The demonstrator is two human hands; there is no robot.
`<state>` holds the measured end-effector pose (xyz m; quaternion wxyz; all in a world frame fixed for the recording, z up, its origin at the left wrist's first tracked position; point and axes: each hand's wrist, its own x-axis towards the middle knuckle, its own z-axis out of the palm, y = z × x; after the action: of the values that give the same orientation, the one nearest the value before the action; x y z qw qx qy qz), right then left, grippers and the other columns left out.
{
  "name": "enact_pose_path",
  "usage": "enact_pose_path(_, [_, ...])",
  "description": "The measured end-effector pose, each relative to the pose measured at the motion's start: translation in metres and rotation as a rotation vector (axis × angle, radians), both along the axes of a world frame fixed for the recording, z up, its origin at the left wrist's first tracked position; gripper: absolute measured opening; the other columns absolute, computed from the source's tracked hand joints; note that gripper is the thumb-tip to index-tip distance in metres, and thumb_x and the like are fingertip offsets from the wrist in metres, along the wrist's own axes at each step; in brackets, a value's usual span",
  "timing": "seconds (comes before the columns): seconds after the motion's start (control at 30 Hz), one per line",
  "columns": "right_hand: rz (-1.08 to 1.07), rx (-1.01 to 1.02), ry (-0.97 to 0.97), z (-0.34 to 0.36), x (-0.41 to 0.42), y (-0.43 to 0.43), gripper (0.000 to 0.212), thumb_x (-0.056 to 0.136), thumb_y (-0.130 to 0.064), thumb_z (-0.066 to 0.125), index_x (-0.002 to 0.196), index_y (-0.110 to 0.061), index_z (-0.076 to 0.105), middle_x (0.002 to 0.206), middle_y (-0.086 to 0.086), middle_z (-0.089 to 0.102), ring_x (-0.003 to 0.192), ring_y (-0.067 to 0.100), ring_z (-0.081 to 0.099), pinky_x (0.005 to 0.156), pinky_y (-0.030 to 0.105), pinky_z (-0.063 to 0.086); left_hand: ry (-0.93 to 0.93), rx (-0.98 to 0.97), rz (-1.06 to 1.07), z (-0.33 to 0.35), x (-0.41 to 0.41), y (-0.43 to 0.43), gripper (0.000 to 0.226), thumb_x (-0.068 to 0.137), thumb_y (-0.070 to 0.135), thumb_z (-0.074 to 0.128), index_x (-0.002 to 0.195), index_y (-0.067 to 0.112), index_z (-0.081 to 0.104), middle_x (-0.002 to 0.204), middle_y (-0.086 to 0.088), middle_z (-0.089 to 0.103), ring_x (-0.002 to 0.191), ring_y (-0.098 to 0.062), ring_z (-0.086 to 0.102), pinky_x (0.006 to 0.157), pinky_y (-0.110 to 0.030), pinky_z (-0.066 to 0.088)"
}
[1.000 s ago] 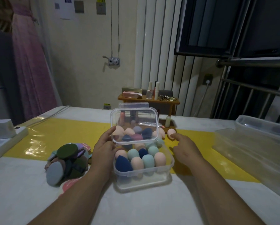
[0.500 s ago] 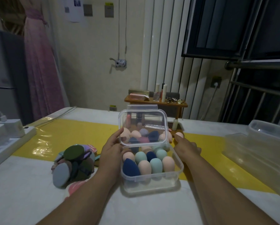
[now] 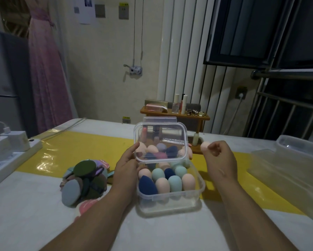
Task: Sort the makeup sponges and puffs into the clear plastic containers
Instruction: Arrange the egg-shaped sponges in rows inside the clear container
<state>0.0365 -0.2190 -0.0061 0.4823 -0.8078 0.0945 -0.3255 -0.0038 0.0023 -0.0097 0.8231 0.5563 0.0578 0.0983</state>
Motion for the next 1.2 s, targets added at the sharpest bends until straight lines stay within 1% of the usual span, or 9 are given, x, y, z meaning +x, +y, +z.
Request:
enact_pose_path(0.13, [0.09, -0.033, -0.03, 0.014, -0.024, 0.014, 0.024, 0.086, -0.027, 0.072, 0.084, -0.016, 0.051, 0.081, -0.004, 0.056, 0.074, 0.015, 0.052, 0.059, 0.03, 0.042, -0.002, 0.001, -0.004, -0.001, 0.0, 0.0, 0.051, 0.095, -0.004, 0.037, 0.118, 0.032, 0.065, 0.107, 0.008, 0.068, 0.092, -0.014, 0.068, 0.061, -0.023, 0.057])
enact_pose_path(0.27, [0.339, -0.045, -0.009, 0.026, -0.041, 0.036, 0.034, 0.085, -0.023, 0.073, 0.11, -0.034, 0.052, 0.099, -0.015, 0.057, 0.084, 0.005, 0.059, 0.064, 0.018, 0.049, -0.007, 0.019, -0.008, -0.002, 0.001, 0.001, 0.05, 0.097, -0.003, 0.036, 0.119, 0.033, 0.064, 0.109, 0.008, 0.066, 0.096, -0.016, 0.067, 0.066, -0.026, 0.057])
enact_pose_path(0.33, [0.491, -0.105, 0.026, 0.028, -0.046, 0.046, 0.028, 0.086, -0.021, 0.071, 0.105, -0.038, 0.058, 0.1, -0.015, 0.061, 0.086, 0.006, 0.062, 0.062, 0.015, 0.05, -0.011, 0.016, -0.01, -0.003, 0.002, 0.001, 0.048, 0.097, -0.001, 0.038, 0.118, 0.034, 0.064, 0.11, 0.007, 0.067, 0.096, -0.018, 0.068, 0.067, -0.028, 0.058])
enact_pose_path(0.43, [0.654, -0.181, 0.109, 0.025, -0.05, 0.056, 0.019, 0.086, -0.028, 0.072, 0.097, -0.04, 0.062, 0.096, -0.016, 0.064, 0.086, 0.002, 0.063, 0.065, 0.018, 0.055, -0.019, 0.009, -0.011, -0.007, 0.005, 0.001, 0.049, 0.095, -0.002, 0.039, 0.118, 0.034, 0.064, 0.114, 0.0, 0.068, 0.099, -0.023, 0.069, 0.074, -0.034, 0.058])
enact_pose_path(0.5, [0.703, -0.251, 0.163, 0.022, -0.051, 0.06, 0.015, 0.084, -0.032, 0.072, 0.096, -0.036, 0.063, 0.093, -0.014, 0.067, 0.085, 0.004, 0.065, 0.073, 0.027, 0.06, -0.03, 0.005, -0.013, -0.009, 0.007, 0.002, 0.05, 0.093, -0.004, 0.04, 0.115, 0.034, 0.065, 0.116, -0.003, 0.068, 0.1, -0.026, 0.068, 0.077, -0.037, 0.057])
enact_pose_path(0.73, [0.821, -0.319, 0.324, 0.019, -0.056, 0.069, 0.024, 0.078, -0.044, 0.071, 0.091, -0.031, 0.055, 0.084, 0.001, 0.073, 0.079, 0.014, 0.069, 0.075, 0.043, 0.059, -0.054, 0.034, -0.004, -0.013, 0.012, 0.003, 0.052, 0.091, -0.007, 0.04, 0.115, 0.033, 0.065, 0.117, -0.004, 0.07, 0.1, -0.025, 0.069, 0.077, -0.036, 0.057])
enact_pose_path(0.93, [0.894, -0.469, 0.339, 0.019, -0.056, 0.077, 0.012, 0.087, -0.038, 0.065, 0.099, -0.042, 0.065, 0.089, -0.023, 0.065, 0.087, 0.005, 0.063, 0.083, 0.032, 0.057, -0.059, 0.07, 0.016, -0.014, 0.012, 0.002, 0.049, 0.095, -0.003, 0.04, 0.112, 0.036, 0.065, 0.119, -0.002, 0.069, 0.105, -0.025, 0.067, 0.09, -0.045, 0.057])
enact_pose_path(1.07, [0.889, -0.502, 0.408, 0.019, -0.055, 0.077, 0.011, 0.087, -0.039, 0.065, 0.093, -0.04, 0.056, 0.09, -0.017, 0.061, 0.086, 0.007, 0.059, 0.079, 0.031, 0.053, -0.056, 0.065, 0.01, -0.015, 0.012, 0.002, 0.049, 0.096, -0.001, 0.04, 0.118, 0.035, 0.064, 0.119, -0.002, 0.069, 0.103, -0.025, 0.068, 0.086, -0.042, 0.059])
enact_pose_path(1.2, [0.85, -0.532, 0.411, 0.018, -0.055, 0.079, 0.009, 0.085, -0.039, 0.065, 0.093, -0.04, 0.06, 0.091, -0.017, 0.061, 0.088, 0.009, 0.059, 0.083, 0.035, 0.055, -0.059, 0.056, 0.002, -0.015, 0.012, 0.002, 0.048, 0.096, -0.001, 0.041, 0.11, 0.038, 0.065, 0.115, -0.001, 0.07, 0.101, -0.025, 0.069, 0.082, -0.04, 0.059])
